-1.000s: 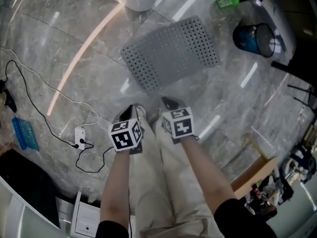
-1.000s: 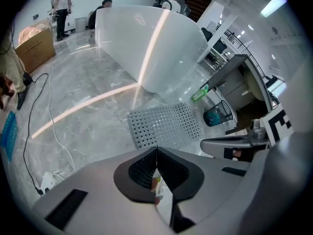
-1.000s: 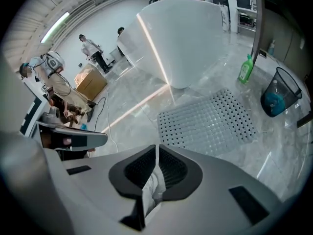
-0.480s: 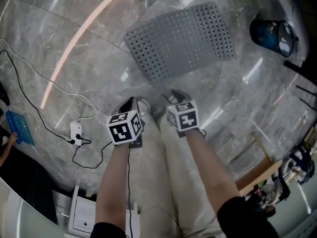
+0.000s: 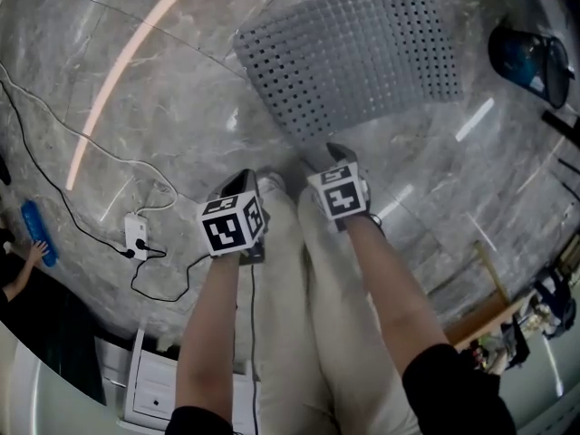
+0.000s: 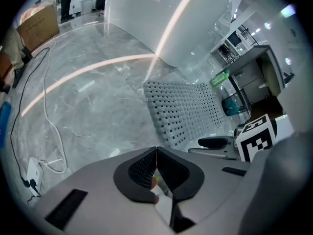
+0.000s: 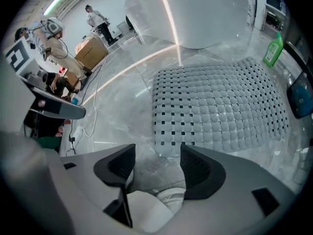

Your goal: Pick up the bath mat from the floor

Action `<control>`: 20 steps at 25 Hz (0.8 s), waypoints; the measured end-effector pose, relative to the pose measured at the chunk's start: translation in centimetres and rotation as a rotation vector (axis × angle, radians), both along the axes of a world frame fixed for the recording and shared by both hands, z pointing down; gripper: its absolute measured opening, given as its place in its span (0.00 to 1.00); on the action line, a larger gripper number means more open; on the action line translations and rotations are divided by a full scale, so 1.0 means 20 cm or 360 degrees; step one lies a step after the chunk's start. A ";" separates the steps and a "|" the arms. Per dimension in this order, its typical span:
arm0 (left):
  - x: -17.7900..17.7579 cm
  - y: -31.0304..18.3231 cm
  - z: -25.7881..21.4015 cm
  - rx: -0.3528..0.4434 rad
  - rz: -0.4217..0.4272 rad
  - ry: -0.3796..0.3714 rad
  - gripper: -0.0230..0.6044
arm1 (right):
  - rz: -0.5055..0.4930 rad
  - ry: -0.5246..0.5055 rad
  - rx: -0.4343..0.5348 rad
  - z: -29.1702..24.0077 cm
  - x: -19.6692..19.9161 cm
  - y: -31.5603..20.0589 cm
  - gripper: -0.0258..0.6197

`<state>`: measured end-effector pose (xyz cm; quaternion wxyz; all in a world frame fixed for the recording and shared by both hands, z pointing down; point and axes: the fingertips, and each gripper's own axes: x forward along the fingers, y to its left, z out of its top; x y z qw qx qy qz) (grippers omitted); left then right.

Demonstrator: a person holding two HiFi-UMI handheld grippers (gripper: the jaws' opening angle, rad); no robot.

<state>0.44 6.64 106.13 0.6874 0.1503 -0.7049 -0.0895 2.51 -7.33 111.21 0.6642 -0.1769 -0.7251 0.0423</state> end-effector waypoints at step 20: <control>-0.10 0.03 0.35 0.0069 -0.0131 -0.0033 0.04 | -0.0287 -0.0026 0.0292 0.52 -0.07 0.02 0.70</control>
